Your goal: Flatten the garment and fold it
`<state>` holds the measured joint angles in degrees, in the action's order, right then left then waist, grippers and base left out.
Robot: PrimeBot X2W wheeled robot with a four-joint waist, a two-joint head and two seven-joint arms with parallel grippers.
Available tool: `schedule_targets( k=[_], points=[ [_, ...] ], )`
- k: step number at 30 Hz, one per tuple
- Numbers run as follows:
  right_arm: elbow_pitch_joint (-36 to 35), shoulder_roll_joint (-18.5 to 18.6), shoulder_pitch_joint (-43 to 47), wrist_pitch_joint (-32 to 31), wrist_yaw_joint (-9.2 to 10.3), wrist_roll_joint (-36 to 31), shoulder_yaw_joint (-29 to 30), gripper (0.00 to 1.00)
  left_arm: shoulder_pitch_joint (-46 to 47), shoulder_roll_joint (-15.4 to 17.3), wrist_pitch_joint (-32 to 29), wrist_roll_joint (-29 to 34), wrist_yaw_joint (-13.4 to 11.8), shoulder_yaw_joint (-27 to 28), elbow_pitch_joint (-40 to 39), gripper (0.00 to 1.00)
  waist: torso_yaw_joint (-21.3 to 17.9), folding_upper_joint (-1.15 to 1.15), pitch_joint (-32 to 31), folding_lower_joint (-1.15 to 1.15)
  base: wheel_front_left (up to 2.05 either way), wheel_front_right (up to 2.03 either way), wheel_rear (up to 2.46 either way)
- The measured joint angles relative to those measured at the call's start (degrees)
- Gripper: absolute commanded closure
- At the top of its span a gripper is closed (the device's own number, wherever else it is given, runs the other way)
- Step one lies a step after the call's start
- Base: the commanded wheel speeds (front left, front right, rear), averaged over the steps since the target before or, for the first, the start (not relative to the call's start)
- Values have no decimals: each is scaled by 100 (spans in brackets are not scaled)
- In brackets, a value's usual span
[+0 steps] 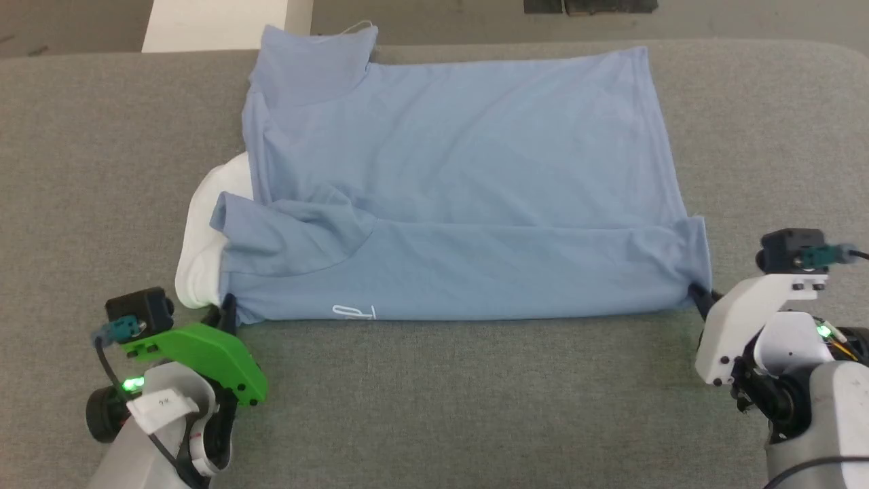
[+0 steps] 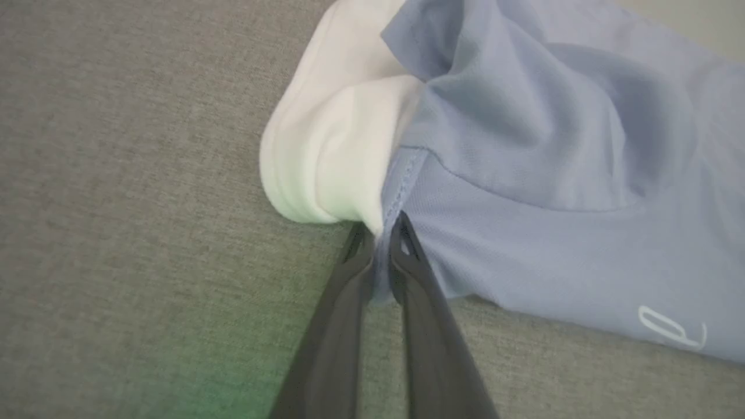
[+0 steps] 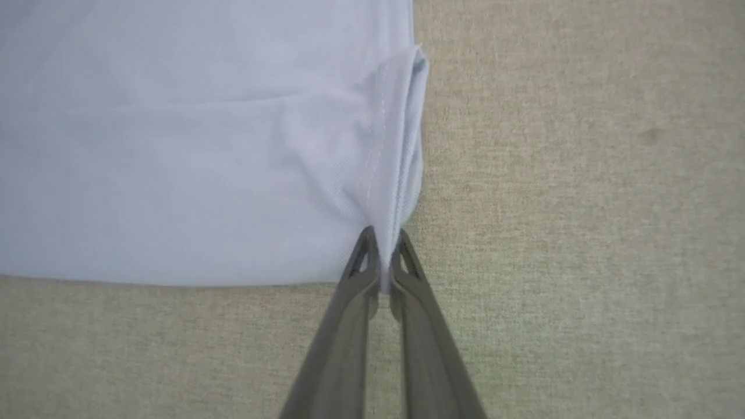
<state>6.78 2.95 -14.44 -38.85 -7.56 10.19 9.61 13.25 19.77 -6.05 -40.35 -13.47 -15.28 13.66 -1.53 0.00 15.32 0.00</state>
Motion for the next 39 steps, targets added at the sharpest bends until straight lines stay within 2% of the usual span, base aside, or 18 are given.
schedule_targets(
  k=[5, 15, 18, 23, 28, 29, 30, 31, 32, 39],
  points=[
    [-455, -8, 467, 476, -1, 243, 20, 100, -336, 83, 212, 147, -140, 30, -225, 100, -1, 0, -218, 0, 0, 0, 0],
    [-1266, -24, 1905, 396, -3, 699, 264, 100, -1571, 331, -33, 211, -593, 31, -1176, 100, 0, 0, -574, 0, 0, 0, 0],
    [-1270, -27, 2200, 352, -4, 792, 334, 100, -1806, 352, -145, 211, -678, -5, -1412, 100, 16, 0, -602, 0, 0, 0, 0],
    [-1038, -23, 2324, 471, -3, 782, 282, 100, -1938, 377, -402, 196, -682, -147, -1367, 100, 4, 0, -608, 0, 0, 0, 0],
    [-519, -19, 2255, 764, -2, 705, 90, 100, -1899, 363, -419, 186, -519, -281, -1049, 100, -20, 0, -584, 0, 0, 0, 0],
    [-435, -16, 2227, 833, -2, 690, 74, 94, -1888, 353, -401, 160, -472, -288, -999, 94, -22, 0, -579, 0, 0, 0, 0],
    [-374, -14, 2204, 886, -2, 690, 67, 60, -1871, 335, -371, 127, -436, -287, -958, 28, -20, 0, -580, 0, 0, 0, 0],
    [-320, -12, 2186, 936, -2, 689, 48, 11, -1851, 315, -343, 88, -391, -291, -914, 0, -15, 0, -581, 0, 0, 0, 0],
    [-292, -10, 2177, 1006, -2, 693, 36, 0, -1840, 303, -325, 46, -323, -294, -895, 0, -9, 0, -585, 0, 0, 0, 0],
    [-443, -12, 2174, 2116, 0, 639, 21, 0, -1785, 375, 25, 24, -8, -289, -1095, 0, 22, 0, -641, 0, 0, 0, 0]
  ],
)
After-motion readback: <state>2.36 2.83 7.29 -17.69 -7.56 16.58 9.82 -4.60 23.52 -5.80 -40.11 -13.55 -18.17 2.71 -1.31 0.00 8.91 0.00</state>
